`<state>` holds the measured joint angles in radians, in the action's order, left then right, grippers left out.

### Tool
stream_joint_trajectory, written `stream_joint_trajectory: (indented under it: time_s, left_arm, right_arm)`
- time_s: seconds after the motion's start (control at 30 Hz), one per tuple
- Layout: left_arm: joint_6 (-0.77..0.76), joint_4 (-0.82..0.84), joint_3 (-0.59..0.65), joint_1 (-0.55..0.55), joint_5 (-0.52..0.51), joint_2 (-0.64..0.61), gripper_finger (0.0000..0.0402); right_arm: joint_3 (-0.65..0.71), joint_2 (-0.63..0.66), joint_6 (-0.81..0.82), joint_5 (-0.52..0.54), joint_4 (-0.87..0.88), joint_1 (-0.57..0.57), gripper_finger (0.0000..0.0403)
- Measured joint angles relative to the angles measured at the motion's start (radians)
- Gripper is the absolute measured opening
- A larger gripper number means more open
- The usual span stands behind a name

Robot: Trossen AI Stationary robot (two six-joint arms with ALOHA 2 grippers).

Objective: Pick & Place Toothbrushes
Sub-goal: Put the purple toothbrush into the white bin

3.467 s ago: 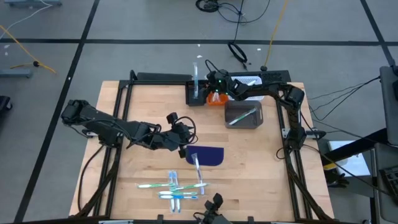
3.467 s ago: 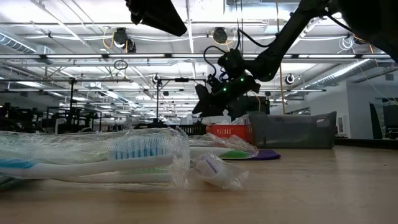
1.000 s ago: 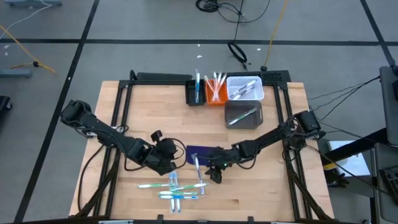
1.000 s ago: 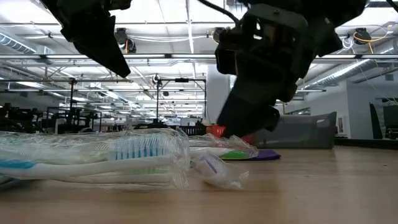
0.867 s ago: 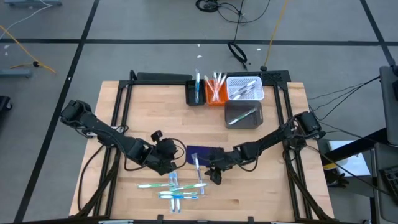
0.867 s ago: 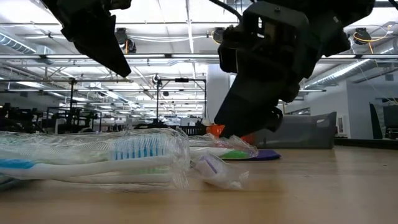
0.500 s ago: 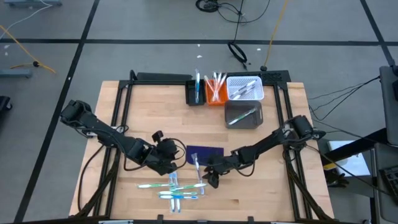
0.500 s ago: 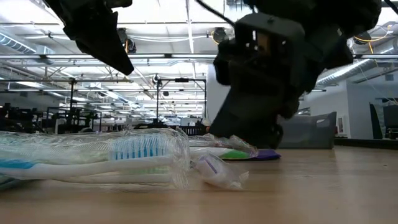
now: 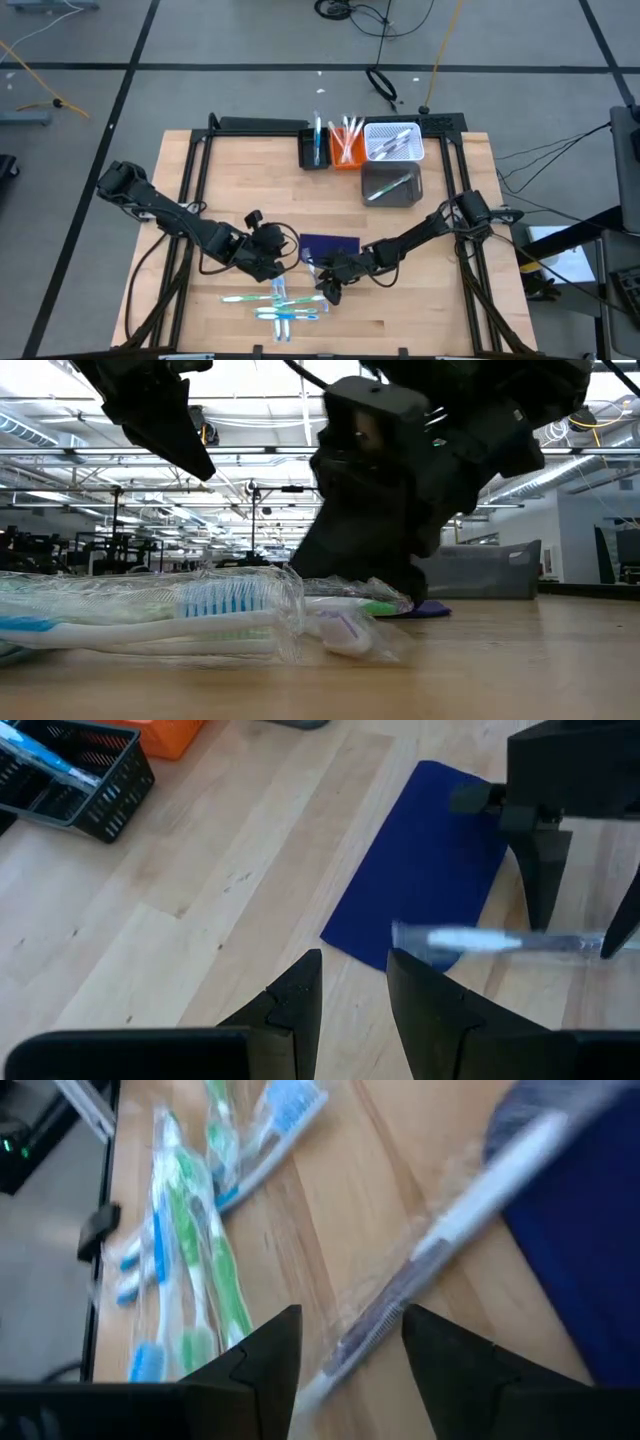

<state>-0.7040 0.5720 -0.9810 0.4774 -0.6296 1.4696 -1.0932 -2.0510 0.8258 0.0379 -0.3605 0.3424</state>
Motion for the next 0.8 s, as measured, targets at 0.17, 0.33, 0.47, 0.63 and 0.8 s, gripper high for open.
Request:
stream_joint_trajectory:
  time_s: [0.17,0.33,0.47,0.63,0.8]
  left_arm:
    - [0.002,0.001,0.000,0.000,0.000,0.000,0.0118]
    - [0.002,0.001,0.000,0.000,0.001,0.000,0.0118]
    - [0.002,0.001,0.000,0.000,0.001,0.000,0.0118]
    - [0.002,0.001,0.000,0.000,0.001,0.000,0.0118]
    - [0.002,0.000,0.000,0.000,0.000,0.000,0.0118]
  right_arm:
    - [-0.037,-0.068,-0.004,0.014,0.001,-0.002,0.0130]
    - [-0.039,-0.081,-0.029,0.028,0.086,-0.008,0.0027]
    - [-0.038,-0.072,-0.051,0.041,0.095,-0.008,0.0008]
    - [-0.033,-0.019,-0.134,0.050,0.079,-0.009,0.0000]
    - [-0.029,0.099,-0.241,0.139,0.208,-0.007,0.0000]
